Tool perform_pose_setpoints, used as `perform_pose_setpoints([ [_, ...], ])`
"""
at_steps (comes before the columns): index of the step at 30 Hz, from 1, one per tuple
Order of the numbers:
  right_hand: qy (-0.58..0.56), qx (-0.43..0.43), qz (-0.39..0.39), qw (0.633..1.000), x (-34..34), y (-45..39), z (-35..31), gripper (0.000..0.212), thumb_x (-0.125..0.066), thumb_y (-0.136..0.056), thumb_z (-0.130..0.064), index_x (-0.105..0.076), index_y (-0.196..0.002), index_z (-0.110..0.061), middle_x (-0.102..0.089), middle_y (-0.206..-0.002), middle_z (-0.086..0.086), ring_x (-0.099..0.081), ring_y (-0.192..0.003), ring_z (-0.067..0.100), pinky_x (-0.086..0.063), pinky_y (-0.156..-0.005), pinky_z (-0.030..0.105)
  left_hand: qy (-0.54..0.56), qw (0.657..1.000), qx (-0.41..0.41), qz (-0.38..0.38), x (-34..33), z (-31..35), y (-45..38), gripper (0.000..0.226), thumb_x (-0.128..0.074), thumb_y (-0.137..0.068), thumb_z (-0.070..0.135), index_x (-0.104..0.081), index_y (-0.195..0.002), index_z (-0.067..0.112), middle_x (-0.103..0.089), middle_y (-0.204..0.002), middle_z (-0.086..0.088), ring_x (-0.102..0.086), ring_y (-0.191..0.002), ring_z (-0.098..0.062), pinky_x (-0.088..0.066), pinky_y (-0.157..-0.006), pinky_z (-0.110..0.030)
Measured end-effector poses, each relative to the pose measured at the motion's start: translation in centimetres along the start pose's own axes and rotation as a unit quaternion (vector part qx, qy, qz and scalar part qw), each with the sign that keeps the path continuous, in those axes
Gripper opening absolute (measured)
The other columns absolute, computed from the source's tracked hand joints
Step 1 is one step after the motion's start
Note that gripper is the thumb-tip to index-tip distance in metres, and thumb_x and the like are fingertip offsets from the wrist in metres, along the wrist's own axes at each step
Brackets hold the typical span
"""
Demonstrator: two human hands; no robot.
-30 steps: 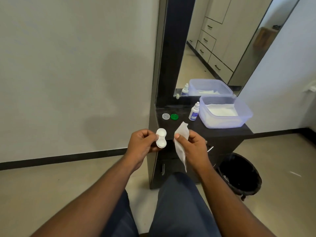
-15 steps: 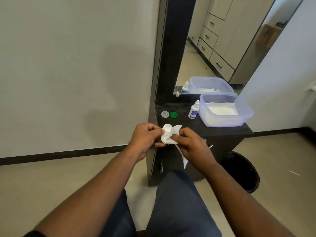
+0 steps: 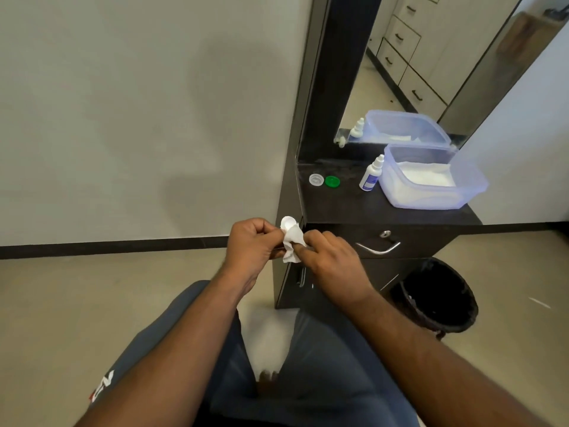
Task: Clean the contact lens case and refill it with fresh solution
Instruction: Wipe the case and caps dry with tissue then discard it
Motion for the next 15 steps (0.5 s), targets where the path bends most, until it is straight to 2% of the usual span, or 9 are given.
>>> perform_pose_setpoints([
  [2,-0.070,-0.111,-0.015,0.991,-0.8,0.2,0.2,0.031,-0.073,-0.076,-0.005,-0.069,-0.106,-0.009,-0.057,-0.087,0.008,-0.055,-0.071,0.022,-0.045,-0.057,0.030,-0.017,1.000,-0.018,0.002,-0.4,0.2,-0.3,0.005,-0.065,-0.076,-0.007,-0.064,-0.072,-0.009,-0.063,-0.068,-0.020,-0.062,-0.059,-0.023,-0.059,-0.060,-0.036],
  [3,-0.174,-0.200,-0.040,0.963,-1.2,-0.2,0.9,0.029,-0.066,-0.083,-0.005,-0.068,-0.111,-0.009,-0.059,-0.093,0.006,-0.057,-0.079,0.021,-0.047,-0.065,0.026,-0.017,1.000,-0.026,0.001,-0.6,0.7,-0.7,0.006,-0.067,-0.075,-0.007,-0.064,-0.070,-0.008,-0.063,-0.069,-0.020,-0.061,-0.060,-0.023,-0.058,-0.060,-0.036],
  [4,-0.356,-0.301,-0.059,0.883,-1.6,-0.1,1.5,0.027,-0.059,-0.088,-0.004,-0.068,-0.114,-0.009,-0.062,-0.099,0.005,-0.060,-0.088,0.020,-0.048,-0.074,0.025,-0.004,1.000,-0.027,-0.001,-0.5,1.0,-0.7,0.007,-0.067,-0.076,-0.006,-0.064,-0.070,-0.006,-0.063,-0.069,-0.020,-0.061,-0.061,-0.024,-0.057,-0.060,-0.036],
  [5,-0.543,-0.374,-0.053,0.750,-2.3,-1.4,3.3,0.026,-0.055,-0.091,-0.002,-0.068,-0.113,-0.008,-0.067,-0.102,0.006,-0.063,-0.092,0.020,-0.049,-0.080,0.026,0.012,1.000,-0.025,-0.001,-1.2,2.2,-2.8,0.008,-0.067,-0.077,-0.005,-0.065,-0.069,-0.005,-0.062,-0.068,-0.018,-0.060,-0.062,-0.024,-0.057,-0.062,-0.037],
  [6,-0.672,-0.412,-0.027,0.614,-2.3,-2.8,4.7,0.024,-0.052,-0.092,0.000,-0.069,-0.109,-0.006,-0.070,-0.098,0.007,-0.066,-0.089,0.020,-0.052,-0.081,0.028,0.038,0.999,-0.021,-0.006,-1.9,3.4,-4.8,0.009,-0.068,-0.077,-0.004,-0.065,-0.069,-0.003,-0.062,-0.068,-0.017,-0.061,-0.063,-0.025,-0.058,-0.064,-0.039],
  [7,-0.732,-0.434,0.005,0.525,-1.8,-2.8,5.2,0.022,-0.051,-0.093,0.000,-0.069,-0.104,-0.006,-0.072,-0.090,0.007,-0.067,-0.082,0.019,-0.054,-0.077,0.031,0.051,0.999,-0.017,-0.009,-1.8,3.7,-5.2,0.009,-0.068,-0.078,-0.003,-0.065,-0.070,-0.002,-0.063,-0.070,-0.017,-0.061,-0.064,-0.026,-0.058,-0.066,-0.041],
  [9,-0.752,-0.455,0.076,0.471,-0.8,-2.7,7.3,0.020,-0.050,-0.094,-0.003,-0.067,-0.101,-0.009,-0.070,-0.077,0.005,-0.065,-0.070,0.014,-0.054,-0.069,0.030,0.038,0.999,-0.024,-0.022,-1.9,4.9,-6.0,0.007,-0.069,-0.079,0.000,-0.066,-0.072,-0.001,-0.065,-0.071,-0.015,-0.062,-0.063,-0.023,-0.057,-0.063,-0.037],
  [12,-0.777,-0.457,0.132,0.412,-0.8,-1.7,8.8,0.020,-0.051,-0.093,-0.008,-0.065,-0.108,-0.011,-0.066,-0.080,0.006,-0.063,-0.075,0.015,-0.052,-0.074,0.033,0.026,0.997,-0.023,-0.075,-2.8,5.4,-6.5,0.010,-0.065,-0.083,0.001,-0.064,-0.073,0.004,-0.066,-0.069,-0.007,-0.063,-0.062,-0.017,-0.056,-0.057,-0.028],
  [15,-0.819,-0.426,0.128,0.362,-1.3,-2.1,9.0,0.026,-0.058,-0.088,-0.015,-0.062,-0.113,-0.010,-0.066,-0.088,0.009,-0.065,-0.081,0.016,-0.052,-0.079,0.034,0.009,0.994,-0.012,-0.112,-3.7,5.1,-7.1,0.012,-0.060,-0.087,0.005,-0.059,-0.076,0.010,-0.070,-0.089,-0.018,-0.069,-0.081,-0.028,-0.060,-0.068,-0.037],
])
Point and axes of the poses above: each hand's wrist, its own y-axis away from the middle knuckle, its own x-axis out of the back of the hand, z = x × y, the point moved 7 cm from there along -y, towards the middle knuckle
